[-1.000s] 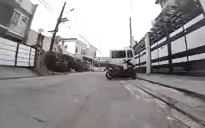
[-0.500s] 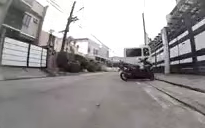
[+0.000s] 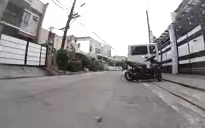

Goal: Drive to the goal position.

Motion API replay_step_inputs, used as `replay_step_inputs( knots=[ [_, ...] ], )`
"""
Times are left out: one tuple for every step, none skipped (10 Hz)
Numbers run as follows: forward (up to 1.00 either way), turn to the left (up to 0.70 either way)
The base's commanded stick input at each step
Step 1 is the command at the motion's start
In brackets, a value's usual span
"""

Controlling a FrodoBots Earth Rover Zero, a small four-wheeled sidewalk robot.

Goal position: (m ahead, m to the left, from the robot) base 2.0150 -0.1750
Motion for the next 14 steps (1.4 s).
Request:
replay_step_inputs(
  knots=[
    [1.00,0.00],
    [1.00,0.00],
    [1.00,0.00],
    [1.00,0.01],
    [1.00,0.11],
    [1.00,0.20],
    [1.00,0.30],
    [1.00,0.39],
    [1.00,0.10],
    [1.00,0.03],
    [1.00,0.00],
    [1.00,0.00],
    [1.00,0.00],
    [1.00,0.00]
  ],
)
